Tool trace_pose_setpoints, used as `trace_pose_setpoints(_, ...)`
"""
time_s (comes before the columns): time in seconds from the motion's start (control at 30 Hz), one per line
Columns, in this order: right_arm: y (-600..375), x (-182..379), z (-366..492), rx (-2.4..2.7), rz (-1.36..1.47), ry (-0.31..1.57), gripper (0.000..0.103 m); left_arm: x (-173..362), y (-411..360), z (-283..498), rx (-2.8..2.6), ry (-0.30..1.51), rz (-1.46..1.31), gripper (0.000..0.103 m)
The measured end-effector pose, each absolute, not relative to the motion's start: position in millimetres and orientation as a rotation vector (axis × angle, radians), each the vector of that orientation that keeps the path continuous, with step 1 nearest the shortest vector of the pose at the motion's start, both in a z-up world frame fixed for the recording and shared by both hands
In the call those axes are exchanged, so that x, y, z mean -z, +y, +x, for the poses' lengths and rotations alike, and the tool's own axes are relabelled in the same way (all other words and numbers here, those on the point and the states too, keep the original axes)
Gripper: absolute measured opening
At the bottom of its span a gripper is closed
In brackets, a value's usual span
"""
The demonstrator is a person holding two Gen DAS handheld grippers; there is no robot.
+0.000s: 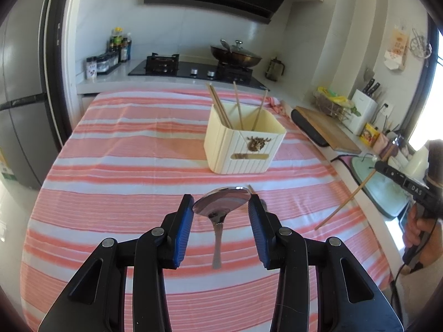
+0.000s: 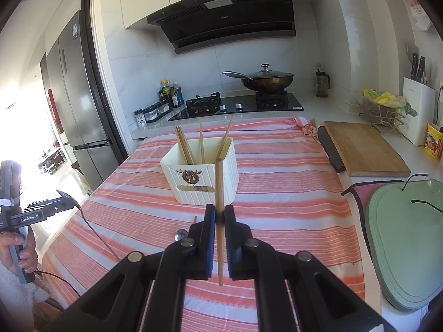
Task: Organize utensils
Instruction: 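Lift the large spoon and chopstick up and lower them into the holder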
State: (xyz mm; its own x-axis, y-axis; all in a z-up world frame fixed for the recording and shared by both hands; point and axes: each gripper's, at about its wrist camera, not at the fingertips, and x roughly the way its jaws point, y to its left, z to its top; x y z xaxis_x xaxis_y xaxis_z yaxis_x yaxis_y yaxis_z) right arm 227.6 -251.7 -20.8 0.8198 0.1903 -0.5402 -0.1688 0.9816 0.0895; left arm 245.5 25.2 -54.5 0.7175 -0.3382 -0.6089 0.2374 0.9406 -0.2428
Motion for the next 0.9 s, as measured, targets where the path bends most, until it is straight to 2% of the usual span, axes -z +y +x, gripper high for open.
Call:
trace_pose_setpoints(0.3,-250.2,-17.5,275.8,-0.208,0.002,0.534,0.007,5.0,30.3,273.5,0.367,0.661,-0.196,0.041)
trace_pose_setpoints(0.6,-220.8,-97.5,366.5,-0.247,0.003,0.319,0.007,-85.9,14.2,349.1,0.366,0.5,-0.207,0.041)
trace_pose_setpoints(0.77,-197.7,-90.2,421.0,-0.266,-0.017,0.32,0.007,-78.8,-8.5,413.9,0.34,0.521,-0.19,0.041)
trace_pose_setpoints(0.9,-186.4,-50.8,467.3,-0.272,-0.044,0.481,0.007,-40.6,-22.3,459.6,0.321,0.632,-0.196,0.041)
